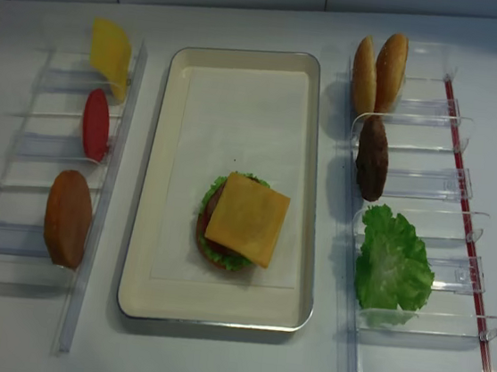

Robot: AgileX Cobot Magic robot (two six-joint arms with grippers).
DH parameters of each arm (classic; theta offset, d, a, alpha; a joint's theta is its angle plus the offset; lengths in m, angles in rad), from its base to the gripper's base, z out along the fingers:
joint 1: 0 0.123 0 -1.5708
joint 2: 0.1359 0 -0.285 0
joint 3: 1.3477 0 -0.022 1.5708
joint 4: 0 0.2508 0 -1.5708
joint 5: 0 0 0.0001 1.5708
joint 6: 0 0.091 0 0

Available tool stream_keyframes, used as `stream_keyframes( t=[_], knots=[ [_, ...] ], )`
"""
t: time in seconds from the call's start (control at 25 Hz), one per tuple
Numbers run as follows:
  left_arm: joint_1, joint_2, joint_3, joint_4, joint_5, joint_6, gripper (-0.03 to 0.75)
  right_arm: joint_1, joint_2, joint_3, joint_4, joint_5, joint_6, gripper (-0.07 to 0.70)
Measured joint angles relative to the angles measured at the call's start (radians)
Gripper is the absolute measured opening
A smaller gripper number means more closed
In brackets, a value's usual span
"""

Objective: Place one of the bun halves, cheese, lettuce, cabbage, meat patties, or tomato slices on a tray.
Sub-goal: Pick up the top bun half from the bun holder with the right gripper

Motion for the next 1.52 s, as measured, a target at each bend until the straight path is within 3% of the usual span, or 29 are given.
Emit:
stream_keyframes(
  t=[0.28,0.44,0.64,0.76,0.92,1.08,1.24,1.52],
  knots=[
    [0.0,0.0,0.0,0.0,-0.002,0.0,0.414,0.0,0.305,-0.185,0.192,0.046,-0.154,0.442],
    [0.0,0.0,0.0,0.0,-0.002,0.0,0.414,0.0,0.476,-0.304,0.271,0.084,-0.178,0.441],
    [0.0,0.0,0.0,0.0,-0.002,0.0,0.414,0.011,0.688,-0.468,0.283,0.129,-0.18,0.44],
    [0.0,0.0,0.0,0.0,-0.002,0.0,0.414,0.074,0.799,-0.555,0.247,0.137,-0.182,0.43],
    [0.0,0.0,0.0,0.0,-0.002,0.0,0.414,0.183,0.948,-0.676,0.072,0.143,-0.054,0.419],
    [0.0,0.0,0.0,0.0,-0.002,0.0,0.414,0.229,1.104,-0.788,-0.077,0.201,0.098,0.417],
    [0.0,0.0,0.0,0.0,-0.002,0.0,0.414,0.231,1.241,-0.883,-0.098,0.229,0.182,0.416],
    [0.0,0.0,0.0,0.0,-0.002,0.0,0.414,0.231,1.394,-0.99,-0.102,0.233,0.205,0.415]
  ],
)
